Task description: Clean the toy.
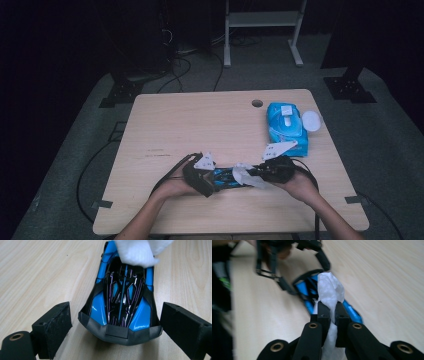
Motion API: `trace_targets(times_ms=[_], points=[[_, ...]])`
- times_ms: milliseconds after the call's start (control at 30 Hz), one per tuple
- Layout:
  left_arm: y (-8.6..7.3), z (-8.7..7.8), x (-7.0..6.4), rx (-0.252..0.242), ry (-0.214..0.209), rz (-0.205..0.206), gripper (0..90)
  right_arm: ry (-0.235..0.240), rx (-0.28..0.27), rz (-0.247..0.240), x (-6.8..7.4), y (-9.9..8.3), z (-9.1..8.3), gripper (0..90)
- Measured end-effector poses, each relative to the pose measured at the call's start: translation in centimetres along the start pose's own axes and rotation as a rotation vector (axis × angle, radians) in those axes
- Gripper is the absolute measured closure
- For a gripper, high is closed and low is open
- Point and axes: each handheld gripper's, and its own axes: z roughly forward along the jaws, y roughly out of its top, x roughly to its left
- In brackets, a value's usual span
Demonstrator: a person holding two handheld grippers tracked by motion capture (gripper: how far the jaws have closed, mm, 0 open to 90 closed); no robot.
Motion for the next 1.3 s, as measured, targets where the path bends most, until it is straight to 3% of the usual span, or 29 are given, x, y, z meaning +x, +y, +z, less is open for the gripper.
trace_targets(times_ms=[100,300,467,600,1000,1300], points=[[-0.1,0.1,0.0,0.008,-0.008,-0.007,10.0,-0.034,0.014,-0.029,0.3,0.2,1.0,85.0],[-0.2,0.1,-0.1,0.011,-0.025,-0.01,16.0,-0.094,0.049,-0.124,1.3,0.2,3.7,73.6],[-0.3,0.3,-0.1,0.01,-0.028,-0.016,18.2,-0.074,0.029,-0.072,0.9,-0.2,4.7,65.0],[-0.3,0.4,0.0,0.018,-0.031,-0.017,18.1,-0.064,0.004,-0.044,0.6,-0.8,5.1,64.0],[-0.5,0.6,-0.1,0.018,-0.015,-0.014,20.9,-0.093,-0.058,-0.05,1.3,-1.8,5.2,74.3],[-0.6,0.6,-0.3,0.01,-0.004,-0.019,22.3,-0.111,-0.035,-0.069,1.4,-2.0,4.8,79.4]])
